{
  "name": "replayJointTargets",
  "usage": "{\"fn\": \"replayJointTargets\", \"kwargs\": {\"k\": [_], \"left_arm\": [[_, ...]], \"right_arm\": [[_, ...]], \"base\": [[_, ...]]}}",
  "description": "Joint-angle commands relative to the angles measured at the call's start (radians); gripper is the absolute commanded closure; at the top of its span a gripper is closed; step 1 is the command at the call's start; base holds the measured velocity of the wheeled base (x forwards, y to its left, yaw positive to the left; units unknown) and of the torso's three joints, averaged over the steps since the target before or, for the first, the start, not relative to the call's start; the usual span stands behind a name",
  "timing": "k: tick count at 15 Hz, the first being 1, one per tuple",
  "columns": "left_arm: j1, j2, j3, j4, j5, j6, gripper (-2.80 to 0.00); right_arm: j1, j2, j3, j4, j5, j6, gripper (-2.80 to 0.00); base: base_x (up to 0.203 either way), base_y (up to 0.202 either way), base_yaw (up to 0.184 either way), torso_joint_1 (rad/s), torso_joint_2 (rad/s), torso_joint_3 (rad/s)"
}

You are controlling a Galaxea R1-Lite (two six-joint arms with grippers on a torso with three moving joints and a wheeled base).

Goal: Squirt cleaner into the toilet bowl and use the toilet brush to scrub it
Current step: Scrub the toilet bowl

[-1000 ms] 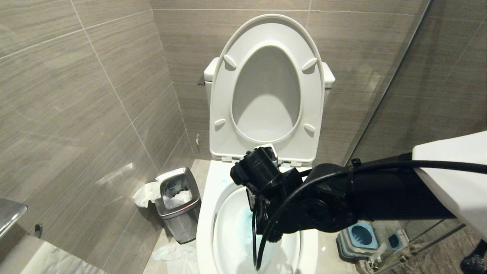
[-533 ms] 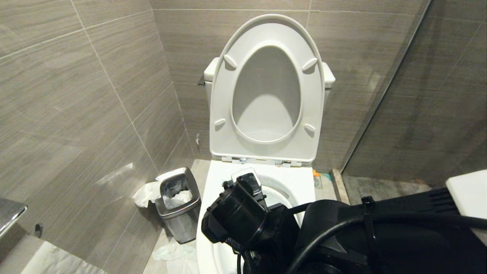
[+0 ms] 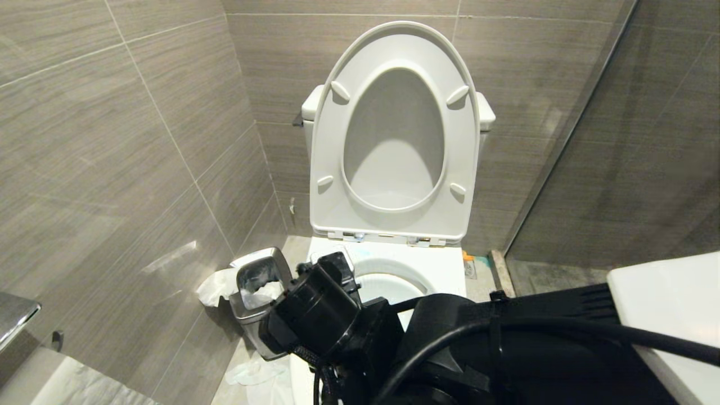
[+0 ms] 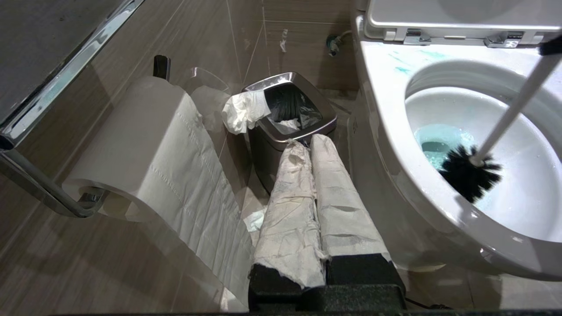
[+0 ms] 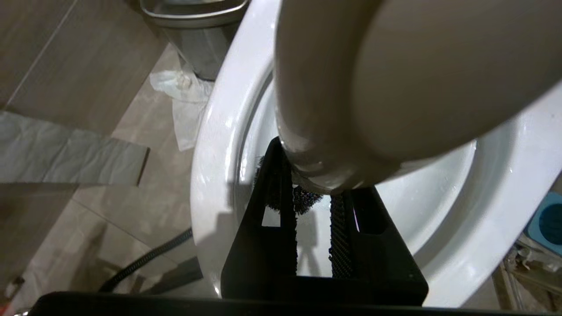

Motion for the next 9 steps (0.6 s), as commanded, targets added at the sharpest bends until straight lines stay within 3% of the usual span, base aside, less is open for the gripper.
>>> {"fn": "replayJointTargets", "kwargs": {"k": [1, 5, 9], "left_arm": [[0.0, 0.0, 0.0, 0.0, -0.001, 0.0, 0.0], [0.0, 0.0, 0.001, 0.0, 0.0, 0.0, 0.0], [0.001, 0.0, 0.0, 0.001, 0.001, 0.0, 0.0]], "right_arm": [[-0.029, 0.072, -0.088, 0.001, -0.005, -0.02, 0.0], [-0.135, 0.143, -0.217, 0.001, -0.019, -0.065, 0.0], [-0.195, 0.149, -0.231, 0.0, -0.025, -0.104, 0.0]], "base": [[0.0, 0.0, 0.0, 0.0, 0.0, 0.0], [0.0, 0.0, 0.0, 0.0, 0.0, 0.0], [0.0, 0.0, 0.0, 0.0, 0.0, 0.0]]}}
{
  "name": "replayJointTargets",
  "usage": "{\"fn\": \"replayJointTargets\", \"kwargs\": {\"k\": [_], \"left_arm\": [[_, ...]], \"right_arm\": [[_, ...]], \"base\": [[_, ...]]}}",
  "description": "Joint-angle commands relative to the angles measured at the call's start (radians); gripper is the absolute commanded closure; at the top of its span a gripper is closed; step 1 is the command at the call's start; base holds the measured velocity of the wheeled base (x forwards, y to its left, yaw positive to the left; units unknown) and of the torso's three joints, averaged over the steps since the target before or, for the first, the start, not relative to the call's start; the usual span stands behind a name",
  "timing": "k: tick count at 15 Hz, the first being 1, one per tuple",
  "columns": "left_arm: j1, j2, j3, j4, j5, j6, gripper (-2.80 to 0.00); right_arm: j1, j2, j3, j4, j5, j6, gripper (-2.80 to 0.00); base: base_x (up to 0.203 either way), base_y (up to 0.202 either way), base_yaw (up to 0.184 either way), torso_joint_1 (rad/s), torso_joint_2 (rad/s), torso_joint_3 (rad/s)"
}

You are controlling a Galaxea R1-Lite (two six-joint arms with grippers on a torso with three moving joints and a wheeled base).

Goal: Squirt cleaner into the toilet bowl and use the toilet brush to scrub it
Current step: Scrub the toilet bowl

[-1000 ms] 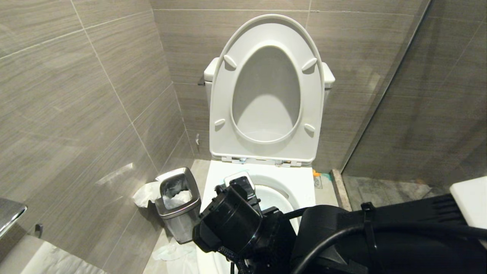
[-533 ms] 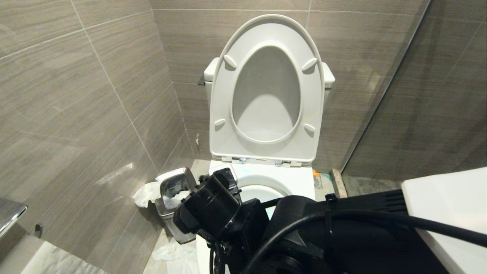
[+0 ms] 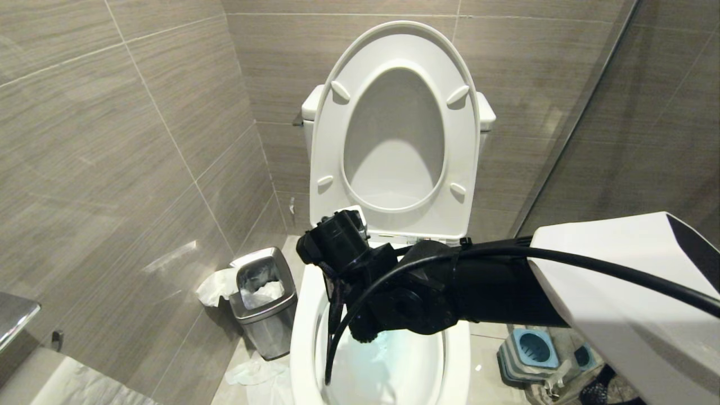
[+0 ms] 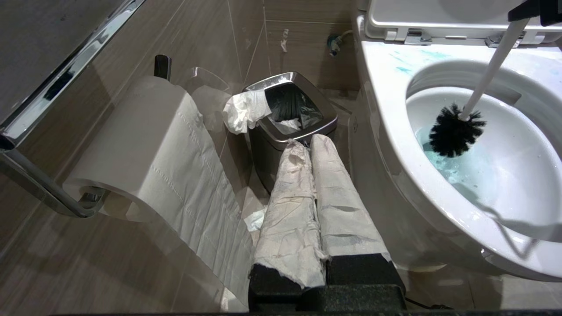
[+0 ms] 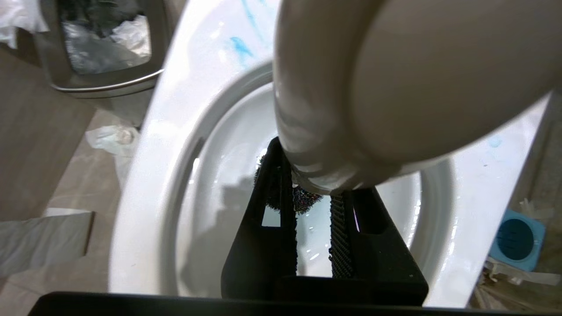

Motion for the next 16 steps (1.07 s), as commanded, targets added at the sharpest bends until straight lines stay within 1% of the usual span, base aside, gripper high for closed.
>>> {"fn": "replayJointTargets", "kwargs": {"k": [1, 4, 7, 9, 12, 14, 16], "left_arm": [[0.0, 0.0, 0.0, 0.001, 0.001, 0.0, 0.0], [0.0, 0.001, 0.001, 0.0, 0.0, 0.0, 0.0], [0.0, 0.001, 0.0, 0.001, 0.0, 0.0, 0.0], [0.0, 0.0, 0.001, 0.0, -0.001, 0.0, 0.0], [0.0, 0.0, 0.0, -0.001, 0.001, 0.0, 0.0], [0.0, 0.0, 0.001, -0.001, -0.001, 0.0, 0.0], [0.0, 0.0, 0.0, -0.001, 0.001, 0.0, 0.0]], "right_arm": [[-0.033, 0.016, -0.016, 0.0, -0.006, -0.017, 0.0], [-0.081, 0.019, -0.01, 0.001, -0.05, -0.02, 0.0], [-0.109, -0.002, 0.057, 0.002, -0.058, -0.018, 0.0], [-0.108, -0.046, 0.123, 0.0, -0.049, -0.012, 0.0], [-0.062, -0.091, 0.165, 0.001, -0.041, 0.011, 0.0], [-0.06, -0.078, 0.16, -0.002, -0.032, 0.019, 0.0], [-0.07, -0.036, 0.124, -0.006, -0.032, 0.019, 0.0]], "base": [[0.0, 0.0, 0.0, 0.0, 0.0, 0.0], [0.0, 0.0, 0.0, 0.0, 0.0, 0.0], [0.0, 0.0, 0.0, 0.0, 0.0, 0.0], [0.0, 0.0, 0.0, 0.0, 0.0, 0.0], [0.0, 0.0, 0.0, 0.0, 0.0, 0.0], [0.0, 0.0, 0.0, 0.0, 0.0, 0.0], [0.0, 0.0, 0.0, 0.0, 0.0, 0.0]]}}
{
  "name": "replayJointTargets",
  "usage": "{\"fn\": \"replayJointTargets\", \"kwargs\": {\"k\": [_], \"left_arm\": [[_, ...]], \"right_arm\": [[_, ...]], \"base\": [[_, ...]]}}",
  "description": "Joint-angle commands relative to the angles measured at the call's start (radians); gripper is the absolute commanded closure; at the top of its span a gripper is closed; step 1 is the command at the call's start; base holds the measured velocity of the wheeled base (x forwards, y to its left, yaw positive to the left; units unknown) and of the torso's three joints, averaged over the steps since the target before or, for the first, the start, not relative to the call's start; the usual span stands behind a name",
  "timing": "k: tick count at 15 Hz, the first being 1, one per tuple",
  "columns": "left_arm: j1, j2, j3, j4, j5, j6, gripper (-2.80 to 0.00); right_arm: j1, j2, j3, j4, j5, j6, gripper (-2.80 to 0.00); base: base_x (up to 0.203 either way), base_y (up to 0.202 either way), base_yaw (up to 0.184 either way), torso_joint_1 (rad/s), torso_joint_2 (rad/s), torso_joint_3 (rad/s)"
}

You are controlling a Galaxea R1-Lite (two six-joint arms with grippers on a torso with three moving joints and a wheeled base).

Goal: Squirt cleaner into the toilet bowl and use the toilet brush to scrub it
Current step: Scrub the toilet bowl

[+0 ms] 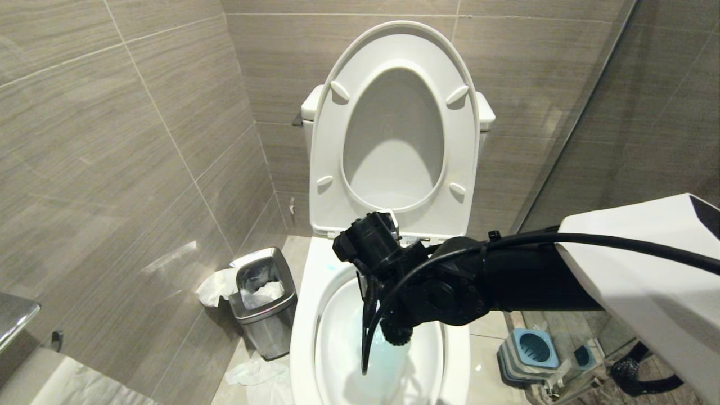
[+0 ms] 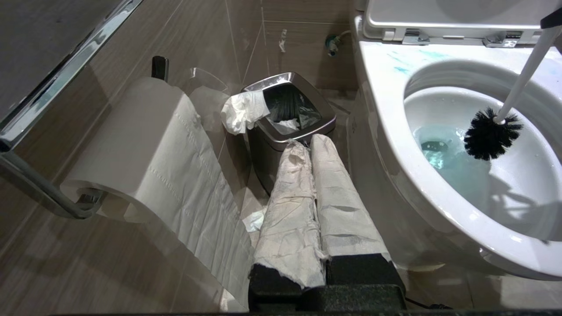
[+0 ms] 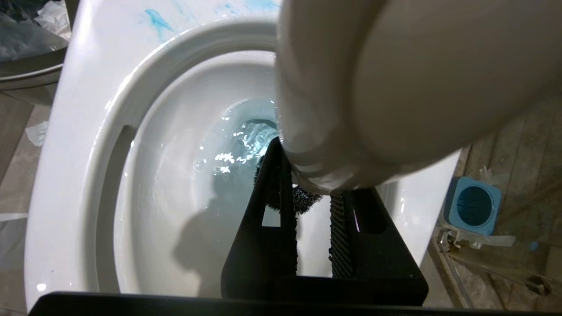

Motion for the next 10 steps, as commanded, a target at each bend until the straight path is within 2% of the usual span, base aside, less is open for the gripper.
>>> {"fn": "replayJointTargets", "kwargs": {"k": [1, 5, 10], "left_arm": [[0.0, 0.0, 0.001, 0.0, 0.001, 0.0, 0.0], [0.0, 0.0, 0.002, 0.0, -0.001, 0.0, 0.0], [0.0, 0.0, 0.0, 0.0, 0.0, 0.0, 0.0]], "right_arm": [[-0.015, 0.055, -0.046, -0.001, -0.004, 0.003, 0.0], [-0.055, 0.182, -0.15, -0.003, 0.021, 0.005, 0.0], [-0.077, 0.381, -0.357, -0.004, 0.064, 0.013, 0.0]], "base": [[0.0, 0.0, 0.0, 0.0, 0.0, 0.0], [0.0, 0.0, 0.0, 0.0, 0.0, 0.0], [0.0, 0.0, 0.0, 0.0, 0.0, 0.0]]}}
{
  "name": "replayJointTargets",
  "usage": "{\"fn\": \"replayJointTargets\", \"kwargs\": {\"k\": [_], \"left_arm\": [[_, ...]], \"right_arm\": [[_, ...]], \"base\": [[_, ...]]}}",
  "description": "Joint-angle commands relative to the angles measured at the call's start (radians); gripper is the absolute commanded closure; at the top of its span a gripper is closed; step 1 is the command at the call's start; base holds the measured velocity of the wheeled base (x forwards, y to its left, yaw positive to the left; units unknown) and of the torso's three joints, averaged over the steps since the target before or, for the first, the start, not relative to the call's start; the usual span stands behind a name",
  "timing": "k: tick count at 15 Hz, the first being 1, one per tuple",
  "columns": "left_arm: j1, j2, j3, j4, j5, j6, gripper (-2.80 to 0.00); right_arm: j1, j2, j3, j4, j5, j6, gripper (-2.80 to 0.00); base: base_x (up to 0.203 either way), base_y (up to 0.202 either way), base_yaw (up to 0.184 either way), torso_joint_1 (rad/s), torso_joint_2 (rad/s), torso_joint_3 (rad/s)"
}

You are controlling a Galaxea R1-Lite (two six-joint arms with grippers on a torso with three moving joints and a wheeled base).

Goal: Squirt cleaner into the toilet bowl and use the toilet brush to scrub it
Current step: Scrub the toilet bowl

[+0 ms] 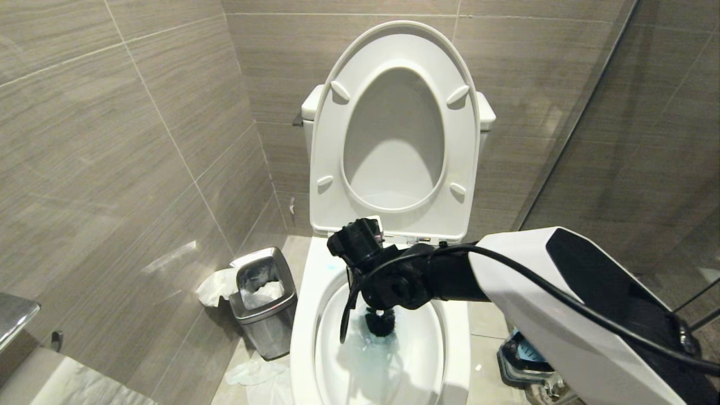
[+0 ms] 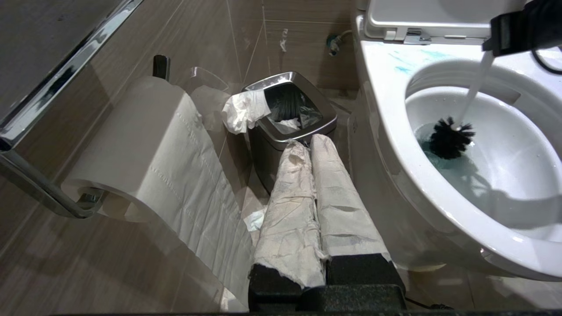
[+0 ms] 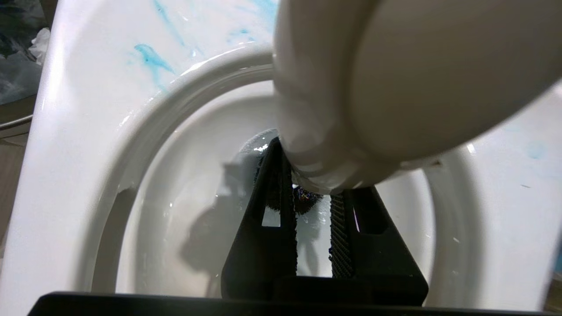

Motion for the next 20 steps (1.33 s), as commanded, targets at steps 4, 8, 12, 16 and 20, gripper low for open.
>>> {"fn": "replayJointTargets", "kwargs": {"k": [4, 8, 12, 16, 20], "left_arm": [[0.0, 0.0, 0.0, 0.001, 0.0, 0.0, 0.0], [0.0, 0.001, 0.001, 0.0, 0.0, 0.0, 0.0], [0.0, 0.001, 0.0, 0.0, 0.0, 0.0, 0.0], [0.0, 0.0, 0.0, 0.0, 0.0, 0.0, 0.0], [0.0, 0.001, 0.0, 0.0, 0.001, 0.0, 0.0]], "right_arm": [[-0.004, 0.184, -0.065, 0.002, 0.005, -0.007, 0.0], [-0.004, 0.092, -0.038, 0.005, 0.0, 0.002, 0.0], [0.002, -0.156, 0.091, 0.005, 0.002, 0.004, 0.0], [0.034, -0.422, 0.316, 0.008, 0.009, 0.005, 0.0], [0.085, -0.575, 0.406, 0.104, 0.044, 0.088, 0.0]], "base": [[0.0, 0.0, 0.0, 0.0, 0.0, 0.0], [0.0, 0.0, 0.0, 0.0, 0.0, 0.0], [0.0, 0.0, 0.0, 0.0, 0.0, 0.0], [0.0, 0.0, 0.0, 0.0, 0.0, 0.0], [0.0, 0.0, 0.0, 0.0, 0.0, 0.0]]}}
